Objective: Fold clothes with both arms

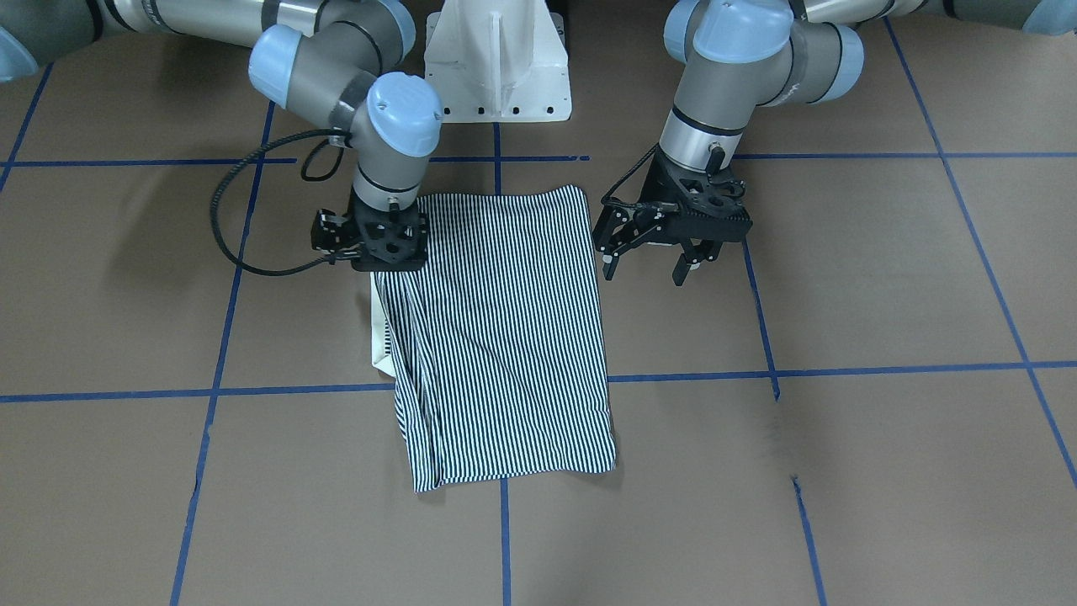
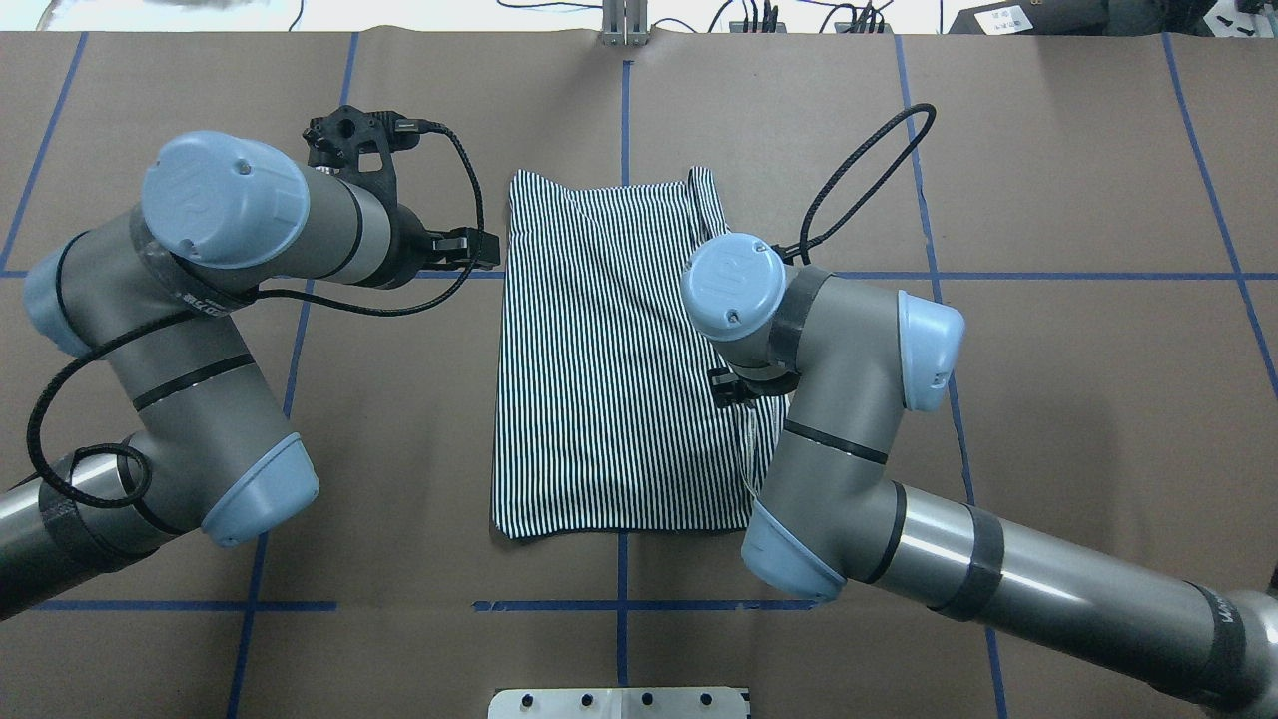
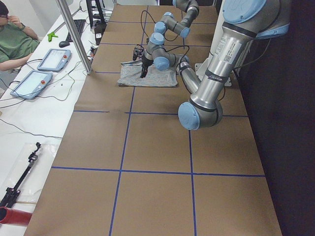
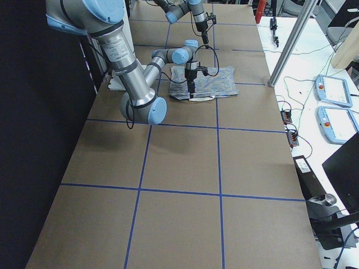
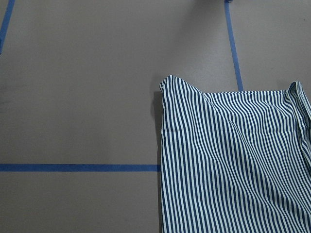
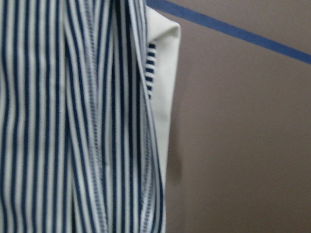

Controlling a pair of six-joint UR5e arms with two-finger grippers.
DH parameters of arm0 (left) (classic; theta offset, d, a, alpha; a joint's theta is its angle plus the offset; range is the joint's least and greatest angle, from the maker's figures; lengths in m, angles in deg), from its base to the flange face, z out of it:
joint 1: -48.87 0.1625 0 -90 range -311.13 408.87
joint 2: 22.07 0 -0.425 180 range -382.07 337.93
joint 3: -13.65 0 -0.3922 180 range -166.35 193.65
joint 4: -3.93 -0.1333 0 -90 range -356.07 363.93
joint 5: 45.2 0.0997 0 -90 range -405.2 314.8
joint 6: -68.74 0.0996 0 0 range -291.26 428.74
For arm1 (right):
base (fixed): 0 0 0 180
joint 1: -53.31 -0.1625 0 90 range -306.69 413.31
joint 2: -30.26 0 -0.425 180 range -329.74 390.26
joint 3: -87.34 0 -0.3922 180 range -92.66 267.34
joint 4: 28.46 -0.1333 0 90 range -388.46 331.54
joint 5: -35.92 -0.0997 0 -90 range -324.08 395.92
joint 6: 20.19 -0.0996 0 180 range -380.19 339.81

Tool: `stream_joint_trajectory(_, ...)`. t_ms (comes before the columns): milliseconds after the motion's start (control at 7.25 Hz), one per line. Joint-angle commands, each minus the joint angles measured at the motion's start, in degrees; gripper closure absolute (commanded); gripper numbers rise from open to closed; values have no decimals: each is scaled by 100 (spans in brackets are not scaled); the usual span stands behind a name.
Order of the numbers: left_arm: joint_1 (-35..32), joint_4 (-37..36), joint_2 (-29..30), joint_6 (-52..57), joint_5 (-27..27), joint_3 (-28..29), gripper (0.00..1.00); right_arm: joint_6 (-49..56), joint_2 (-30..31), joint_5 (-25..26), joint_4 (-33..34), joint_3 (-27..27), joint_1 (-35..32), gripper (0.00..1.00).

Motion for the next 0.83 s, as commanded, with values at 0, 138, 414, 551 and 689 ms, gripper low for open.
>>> stream_joint_trajectory(0, 0, -1, -8, 15, -9, 7, 0, 36, -297, 59, -340, -631, 16, 0)
stream_joint_trajectory(138, 0, -1, -8, 15, -9, 7, 0, 115, -289, 42, -314, -598, 25, 0)
stream_joint_trajectory(414, 0, -1, -8, 6, -9, 7, 0, 115, -227, -10, -244, -571, 25, 0)
stream_joint_trajectory(551, 0, -1, -8, -2, -9, -2, 0, 115, -245, -19, -69, -536, 25, 0)
stream_joint_trajectory(689, 0, 8, -8, -3, -9, -2, 0, 115, -236, -37, 107, -388, 25, 0)
